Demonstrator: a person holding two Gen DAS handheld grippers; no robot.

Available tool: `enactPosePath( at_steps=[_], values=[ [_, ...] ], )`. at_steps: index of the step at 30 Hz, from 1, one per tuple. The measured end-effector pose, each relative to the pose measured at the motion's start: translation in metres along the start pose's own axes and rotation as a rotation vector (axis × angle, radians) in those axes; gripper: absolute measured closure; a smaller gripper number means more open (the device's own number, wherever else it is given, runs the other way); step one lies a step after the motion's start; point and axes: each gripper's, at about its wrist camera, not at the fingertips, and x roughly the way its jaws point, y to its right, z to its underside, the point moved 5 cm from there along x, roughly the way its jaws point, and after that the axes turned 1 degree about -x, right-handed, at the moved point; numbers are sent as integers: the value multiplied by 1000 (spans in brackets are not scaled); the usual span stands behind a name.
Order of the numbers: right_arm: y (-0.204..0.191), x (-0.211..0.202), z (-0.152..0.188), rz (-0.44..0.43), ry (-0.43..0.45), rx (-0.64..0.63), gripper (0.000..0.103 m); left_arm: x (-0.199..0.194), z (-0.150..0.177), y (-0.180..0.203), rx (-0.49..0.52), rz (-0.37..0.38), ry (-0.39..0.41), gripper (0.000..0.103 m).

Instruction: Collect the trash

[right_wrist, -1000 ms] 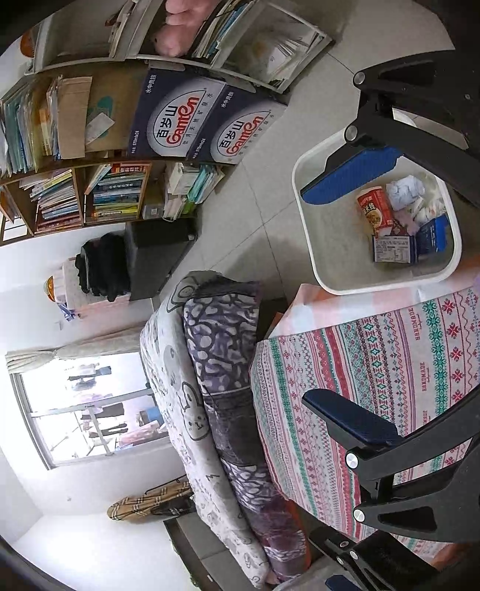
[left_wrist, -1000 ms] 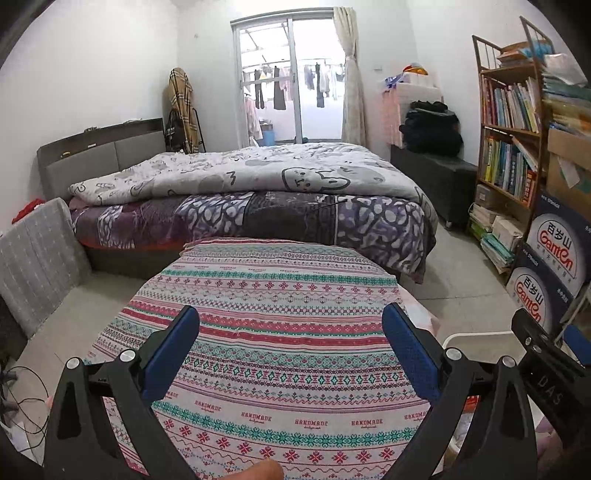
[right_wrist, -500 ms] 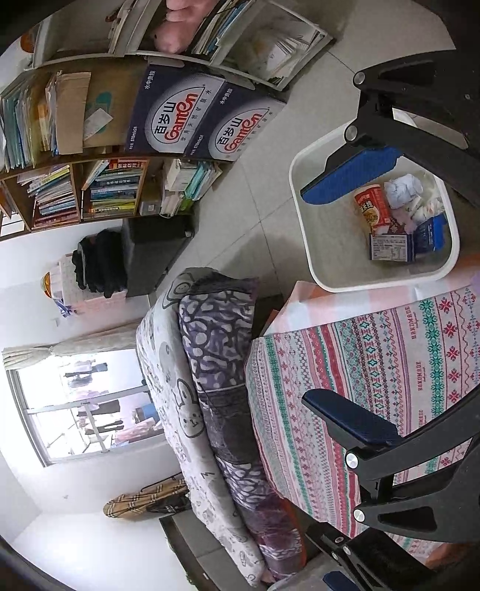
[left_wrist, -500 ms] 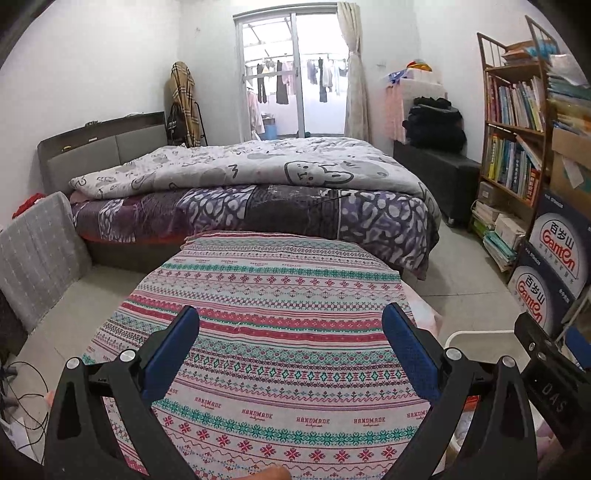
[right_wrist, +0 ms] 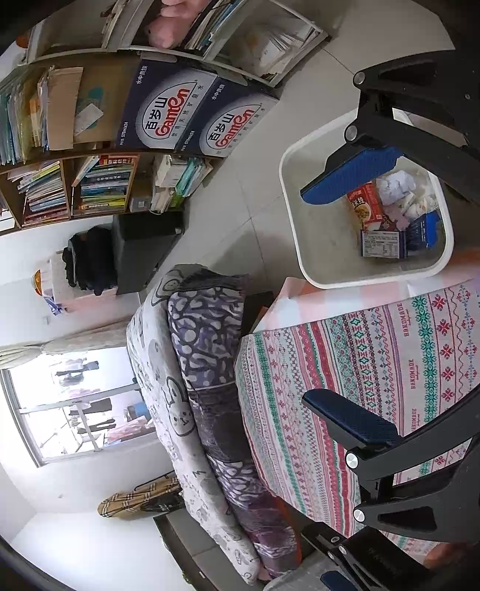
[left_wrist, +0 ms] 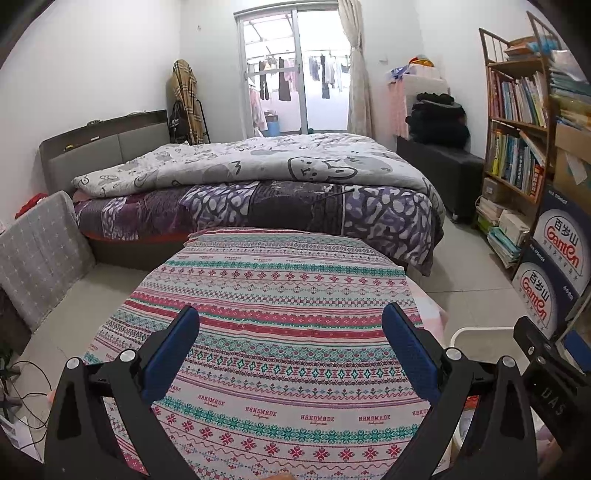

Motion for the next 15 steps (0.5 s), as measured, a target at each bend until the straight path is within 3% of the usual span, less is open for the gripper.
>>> enactPosePath(
  at_steps=[15],
  values=[
    [3, 2, 4, 4, -9, 2, 7, -1, 2, 5, 27, 14, 19, 12]
  ],
)
